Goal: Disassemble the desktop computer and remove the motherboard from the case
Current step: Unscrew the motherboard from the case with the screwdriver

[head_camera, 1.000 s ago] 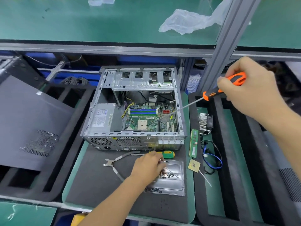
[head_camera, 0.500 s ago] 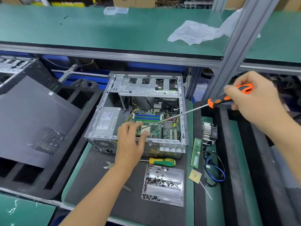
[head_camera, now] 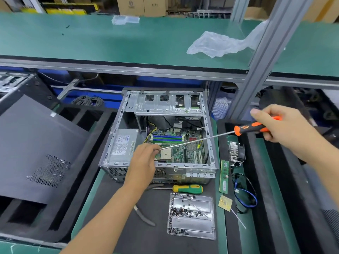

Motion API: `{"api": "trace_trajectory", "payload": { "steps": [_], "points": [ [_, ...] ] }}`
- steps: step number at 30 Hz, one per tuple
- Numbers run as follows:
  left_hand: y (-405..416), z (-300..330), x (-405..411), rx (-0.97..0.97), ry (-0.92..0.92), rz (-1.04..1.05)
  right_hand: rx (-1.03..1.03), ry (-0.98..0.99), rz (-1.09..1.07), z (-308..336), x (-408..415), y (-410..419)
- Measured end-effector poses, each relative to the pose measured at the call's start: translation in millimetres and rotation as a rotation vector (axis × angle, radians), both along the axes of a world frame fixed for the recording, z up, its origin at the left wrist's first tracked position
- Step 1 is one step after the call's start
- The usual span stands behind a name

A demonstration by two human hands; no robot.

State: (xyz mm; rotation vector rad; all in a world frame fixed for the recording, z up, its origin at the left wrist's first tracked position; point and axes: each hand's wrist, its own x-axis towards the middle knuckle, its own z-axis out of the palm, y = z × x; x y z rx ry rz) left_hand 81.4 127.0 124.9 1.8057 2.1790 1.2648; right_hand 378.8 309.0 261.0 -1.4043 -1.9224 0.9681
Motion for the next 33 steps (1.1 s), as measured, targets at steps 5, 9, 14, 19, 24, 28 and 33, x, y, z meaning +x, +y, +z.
{"api": "trace_trajectory", "payload": {
  "steps": [5,9,14,19,24,28,33],
  "points": [
    [-15,1,-26,0.034,0.061,0.009,-0.104,-0.336,0.275,4,2,-20],
    [-45,-16,-42,0.076,0.126,-0.019,-0.333,-0.401,0.468,-7,1,-40],
    [-91,-62,-59,-0.037,0.204,-0.055,-0.458,-0.447,0.606,-47,-12,-72],
    [-127,-107,-71,-0.284,0.190,-0.047,-0.391,-0.532,0.520,-112,-32,-105],
    [-138,-123,-75,-0.308,0.220,0.002,-0.287,-0.479,0.404,-171,-41,-131],
    [-133,-129,-78,-0.324,0.236,0.044,-0.094,-0.646,0.319,-206,-45,-147],
    [-124,-132,-83,-0.285,0.246,0.053,0.050,-0.581,0.200,-230,-48,-164]
  ]
}}
